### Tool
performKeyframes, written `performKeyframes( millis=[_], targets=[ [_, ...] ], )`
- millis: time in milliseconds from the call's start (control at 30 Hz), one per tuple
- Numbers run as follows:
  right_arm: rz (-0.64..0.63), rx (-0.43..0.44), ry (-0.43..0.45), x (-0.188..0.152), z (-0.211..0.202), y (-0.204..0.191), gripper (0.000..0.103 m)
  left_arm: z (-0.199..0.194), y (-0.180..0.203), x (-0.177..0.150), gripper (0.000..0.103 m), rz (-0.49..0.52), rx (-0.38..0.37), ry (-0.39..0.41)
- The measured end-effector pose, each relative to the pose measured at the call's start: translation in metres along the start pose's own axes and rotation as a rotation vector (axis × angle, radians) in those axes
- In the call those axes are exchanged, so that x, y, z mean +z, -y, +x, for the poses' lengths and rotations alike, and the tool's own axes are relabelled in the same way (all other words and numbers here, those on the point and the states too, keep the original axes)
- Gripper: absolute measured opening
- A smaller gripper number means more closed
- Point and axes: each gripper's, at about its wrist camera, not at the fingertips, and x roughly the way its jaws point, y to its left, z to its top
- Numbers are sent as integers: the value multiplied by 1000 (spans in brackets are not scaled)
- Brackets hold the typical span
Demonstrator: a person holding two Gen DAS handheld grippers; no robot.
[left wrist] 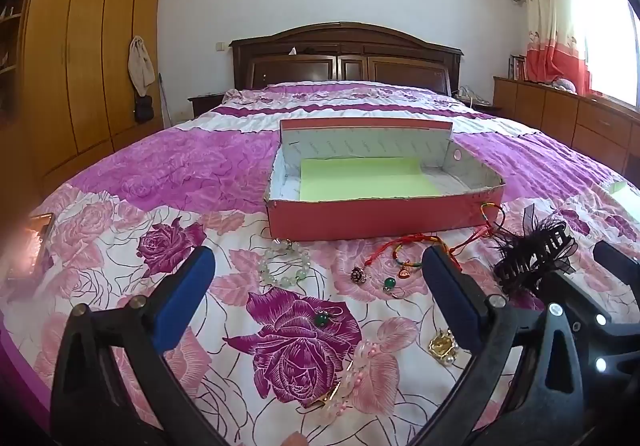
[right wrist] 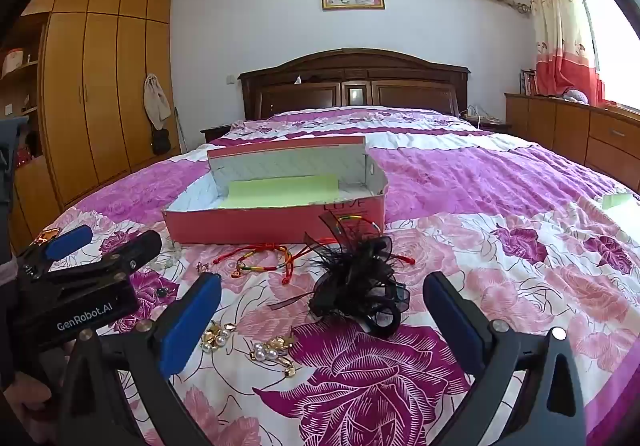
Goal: Organize jewelry
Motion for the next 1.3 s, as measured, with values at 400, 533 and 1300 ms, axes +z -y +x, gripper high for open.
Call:
performKeyframes(
  millis=[400, 533, 1300],
  targets=[
    [-1, -1, -1, 0, 0, 0, 103, 1, 0, -1, 97, 3, 0, 3],
    [-1, -1, -1, 0, 0, 0, 103, 1, 1, -2, 97, 5, 0, 3],
    [-1, 0, 0, 0, -1, 1, 103, 1, 0, -1, 97, 0, -2, 4]
  ],
)
